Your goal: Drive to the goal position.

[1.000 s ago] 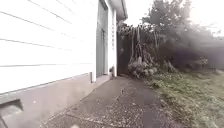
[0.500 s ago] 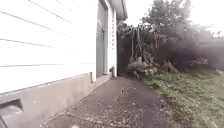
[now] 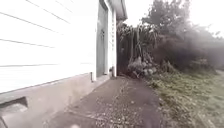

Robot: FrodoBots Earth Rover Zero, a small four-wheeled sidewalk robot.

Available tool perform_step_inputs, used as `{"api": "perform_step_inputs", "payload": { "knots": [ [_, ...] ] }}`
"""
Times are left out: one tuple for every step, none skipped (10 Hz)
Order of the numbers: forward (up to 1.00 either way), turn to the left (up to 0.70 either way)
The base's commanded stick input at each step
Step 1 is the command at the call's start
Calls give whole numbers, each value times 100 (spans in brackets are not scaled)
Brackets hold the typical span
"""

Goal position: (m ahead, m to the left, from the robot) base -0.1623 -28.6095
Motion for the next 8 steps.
{"api": "perform_step_inputs", "payload": {
  "knots": [
    [-70, 0],
    [-70, 0],
    [-70, 0],
    [-70, 0],
    [-35, 0],
    [0, 0],
    [0, 0],
    [0, 0]
  ]
}}
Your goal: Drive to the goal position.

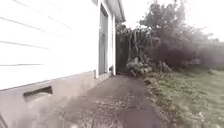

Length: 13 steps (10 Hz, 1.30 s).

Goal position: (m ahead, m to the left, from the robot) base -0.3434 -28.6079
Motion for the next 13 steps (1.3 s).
{"api": "perform_step_inputs", "payload": {
  "knots": [
    [0, 0],
    [0, 0],
    [0, 0],
    [0, 0],
    [0, 0],
    [0, 0],
    [-43, 0],
    [-70, 0],
    [-70, 0],
    [-70, 0],
    [-70, 0],
    [-70, 0],
    [-70, 0]
  ]
}}
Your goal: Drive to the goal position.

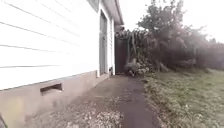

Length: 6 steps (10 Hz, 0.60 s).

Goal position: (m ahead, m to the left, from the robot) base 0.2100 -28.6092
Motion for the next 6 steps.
{"api": "perform_step_inputs", "payload": {
  "knots": [
    [-70, 0],
    [-70, 0],
    [-70, 0],
    [-22, 0],
    [-3, 0],
    [0, 0]
  ]
}}
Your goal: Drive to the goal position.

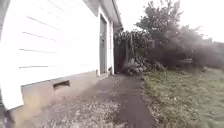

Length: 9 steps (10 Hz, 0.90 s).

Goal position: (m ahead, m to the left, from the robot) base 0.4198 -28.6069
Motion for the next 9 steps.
{"api": "perform_step_inputs", "payload": {
  "knots": [
    [0, 0],
    [0, 0],
    [0, 0],
    [0, 0],
    [0, 0],
    [0, 0],
    [0, 0],
    [0, 0],
    [0, -12]
  ]
}}
